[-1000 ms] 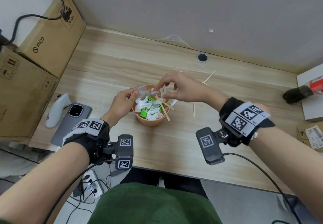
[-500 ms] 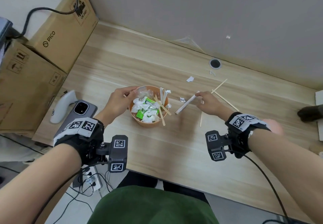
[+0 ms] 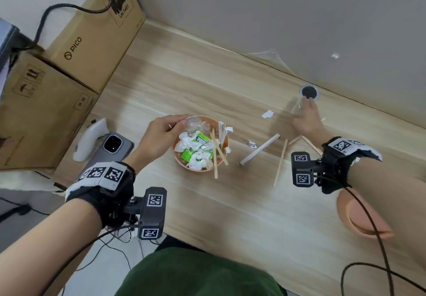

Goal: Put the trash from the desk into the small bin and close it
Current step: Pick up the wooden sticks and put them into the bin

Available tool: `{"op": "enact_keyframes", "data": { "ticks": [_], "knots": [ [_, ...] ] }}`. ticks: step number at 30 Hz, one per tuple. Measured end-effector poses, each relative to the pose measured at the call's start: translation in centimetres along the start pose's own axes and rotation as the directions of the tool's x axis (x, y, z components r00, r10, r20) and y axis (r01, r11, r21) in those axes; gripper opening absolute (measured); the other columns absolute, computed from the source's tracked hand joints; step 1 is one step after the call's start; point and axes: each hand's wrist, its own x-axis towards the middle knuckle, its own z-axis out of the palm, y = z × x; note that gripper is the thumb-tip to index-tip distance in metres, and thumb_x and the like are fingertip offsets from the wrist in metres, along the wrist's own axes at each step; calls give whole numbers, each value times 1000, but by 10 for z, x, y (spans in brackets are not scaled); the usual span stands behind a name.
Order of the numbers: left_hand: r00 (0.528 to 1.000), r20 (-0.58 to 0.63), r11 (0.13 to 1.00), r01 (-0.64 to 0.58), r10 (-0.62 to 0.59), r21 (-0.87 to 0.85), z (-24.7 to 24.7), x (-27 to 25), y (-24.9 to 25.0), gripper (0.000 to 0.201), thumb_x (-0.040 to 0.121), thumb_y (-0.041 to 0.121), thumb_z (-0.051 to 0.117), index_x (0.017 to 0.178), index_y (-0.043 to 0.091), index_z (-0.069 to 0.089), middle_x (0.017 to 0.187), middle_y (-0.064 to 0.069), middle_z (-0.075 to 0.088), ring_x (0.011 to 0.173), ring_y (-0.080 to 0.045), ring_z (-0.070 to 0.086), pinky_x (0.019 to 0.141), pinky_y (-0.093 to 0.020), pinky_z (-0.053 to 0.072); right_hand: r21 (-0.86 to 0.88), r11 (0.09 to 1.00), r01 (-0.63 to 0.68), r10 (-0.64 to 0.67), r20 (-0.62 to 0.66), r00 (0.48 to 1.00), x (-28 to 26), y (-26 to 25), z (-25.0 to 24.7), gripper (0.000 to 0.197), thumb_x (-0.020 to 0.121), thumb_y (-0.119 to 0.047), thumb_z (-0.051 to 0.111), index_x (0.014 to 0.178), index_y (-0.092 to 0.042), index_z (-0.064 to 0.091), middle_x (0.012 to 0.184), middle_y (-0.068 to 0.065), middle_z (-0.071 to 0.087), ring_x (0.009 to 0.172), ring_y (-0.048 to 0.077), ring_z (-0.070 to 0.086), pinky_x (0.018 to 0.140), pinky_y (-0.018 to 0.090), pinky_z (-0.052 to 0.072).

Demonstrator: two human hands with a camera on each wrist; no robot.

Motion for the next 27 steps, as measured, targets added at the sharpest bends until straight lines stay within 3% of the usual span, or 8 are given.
{"op": "enact_keyframes", "data": {
  "ticks": [3,5,7,9,11,17,22,27],
  "knots": [
    [1000,-5,1000,-17,17,2,5,3,3,31,97,29,56,93,56,69,100,30,71,102,0,65,95,-34,52,-51,994,97,-93,71,993,4,-3,9,44,83,0,50,125,4,42,133,19,36,130,35,33,108,36,29],
    [999,-34,1000,-25,25,-14,11,5,6,33,97,28,55,92,57,70,102,28,71,102,-2,66,96,-36,53,-56,971,233,-223,135,965,-4,-10,20,50,72,11,46,121,2,45,129,17,38,126,35,34,107,37,31],
    [998,-60,999,-35,33,-33,18,7,6,36,97,26,53,93,58,70,105,24,72,104,-5,67,96,-40,53,-61,933,355,-335,216,917,-12,-17,30,60,69,11,47,127,-3,45,139,17,35,135,37,28,112,38,26],
    [996,-82,998,-39,35,-44,24,8,6,36,97,25,52,95,56,70,105,21,72,103,-7,67,95,-42,53,-119,903,414,-367,288,884,-21,-22,39,66,78,5,50,141,-7,35,153,16,23,145,31,15,118,32,13],
    [994,-99,998,-40,35,-48,27,8,6,35,98,24,52,96,54,70,105,20,72,103,-7,67,95,-42,53,-155,870,469,-412,295,862,-31,-26,46,64,87,-7,54,146,-6,29,155,15,23,145,29,16,116,27,9],
    [993,-114,999,-43,41,-17,27,5,0,28,97,30,52,104,49,71,102,20,72,100,-11,68,92,-43,54,-273,793,545,-455,331,827,-56,-26,62,69,82,-33,69,142,-21,38,150,5,35,141,26,26,113,42,31],
    [992,-116,999,-46,43,-24,27,-1,-1,27,100,26,50,116,32,70,100,25,69,92,3,66,80,-23,52,-369,743,559,-467,313,827,-69,-29,69,54,84,-14,64,136,-19,48,134,6,46,125,29,39,94,45,46],
    [995,-93,1000,-27,28,14,20,-9,-6,26,99,30,51,117,35,70,77,28,69,74,1,64,69,-24,53,-410,687,601,-479,367,797,-64,-42,77,57,86,-4,58,138,-21,42,125,9,45,109,30,43,84,42,48]
  ]
}}
